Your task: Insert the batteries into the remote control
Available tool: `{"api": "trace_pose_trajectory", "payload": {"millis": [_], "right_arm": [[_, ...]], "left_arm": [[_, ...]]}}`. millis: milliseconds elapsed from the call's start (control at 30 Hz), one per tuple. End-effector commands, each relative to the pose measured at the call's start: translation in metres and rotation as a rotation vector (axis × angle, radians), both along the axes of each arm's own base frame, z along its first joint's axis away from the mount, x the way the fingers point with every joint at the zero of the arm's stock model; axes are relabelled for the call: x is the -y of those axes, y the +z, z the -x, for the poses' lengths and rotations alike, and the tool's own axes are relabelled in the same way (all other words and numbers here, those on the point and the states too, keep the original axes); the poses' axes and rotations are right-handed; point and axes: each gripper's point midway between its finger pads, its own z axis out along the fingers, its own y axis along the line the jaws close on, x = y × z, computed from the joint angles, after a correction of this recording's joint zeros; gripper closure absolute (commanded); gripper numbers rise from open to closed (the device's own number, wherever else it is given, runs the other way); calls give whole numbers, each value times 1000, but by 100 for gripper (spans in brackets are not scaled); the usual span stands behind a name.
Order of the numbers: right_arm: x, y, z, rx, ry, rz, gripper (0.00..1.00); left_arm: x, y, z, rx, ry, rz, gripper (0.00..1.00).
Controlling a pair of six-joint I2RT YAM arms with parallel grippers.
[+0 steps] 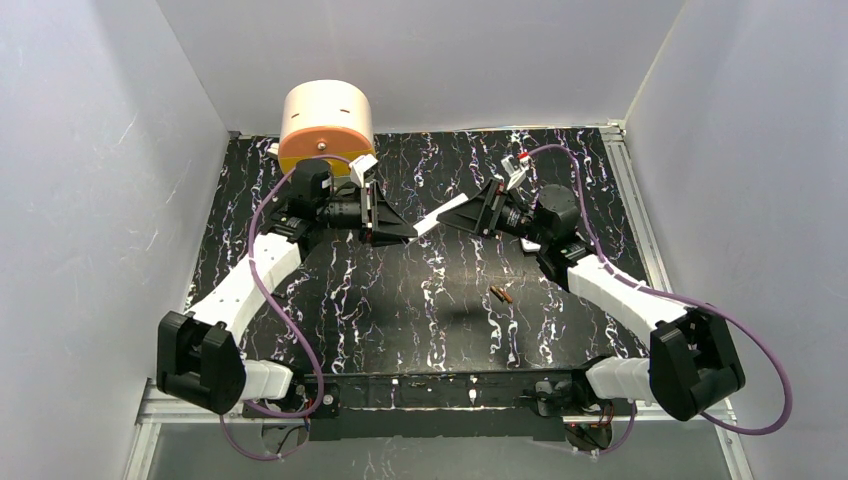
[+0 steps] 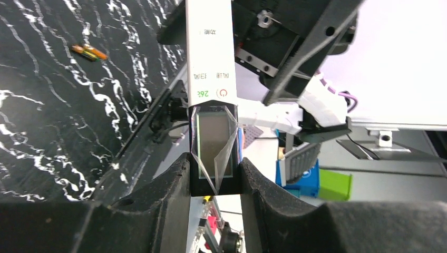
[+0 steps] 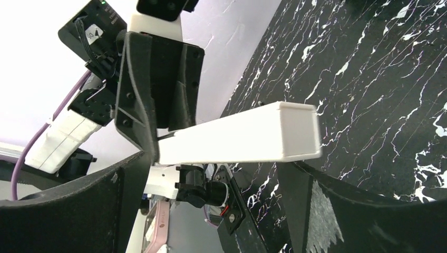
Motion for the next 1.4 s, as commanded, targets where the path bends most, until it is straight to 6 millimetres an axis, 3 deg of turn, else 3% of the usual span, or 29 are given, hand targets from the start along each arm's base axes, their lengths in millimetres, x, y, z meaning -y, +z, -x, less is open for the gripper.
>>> {"api": "trace_pose_trajectory", "payload": {"millis": [0,133,233,400,567,600,700,733,800,967,1100,1233,1367], "right_arm": [[0,28,-3,62,1,-63,2],[1,37,-14,-8,-62,-125,5],[0,46,-21,-58,-83,-203,13],[-7,55,-22,-166,-66,-332,33],[-7,60,-24,-250,-67,-416,63],[-6,61,-25,-267,-76,-427,68],[-5,58,-31,-324,-127,-421,79],[-5,52,-35,-368,-157,-393,81],[-6,36,-41,-458,-205,-316,82],[-6,-15,-44,-736,-302,-163,82],[-12,-22,-42,-816,-309,-177,82],[-14,-21,-41,-862,-318,-183,82],[-14,-24,-39,-914,-321,-185,81]], "left_arm": [[-1,45,22,45,-92,118,100],[-1,47,22,43,-87,118,100],[-1,48,23,35,-88,122,100],[-2,50,26,42,-91,129,100],[-2,52,23,54,-80,129,100],[-2,52,21,59,-70,127,89],[-2,50,16,106,-32,107,31],[-3,48,12,134,-11,93,21],[-4,45,4,226,29,62,14],[-17,24,-21,577,220,-111,12],[-7,4,-23,759,218,-223,12],[0,-11,-22,806,190,-268,15],[7,-15,-15,852,149,-228,25]]}}
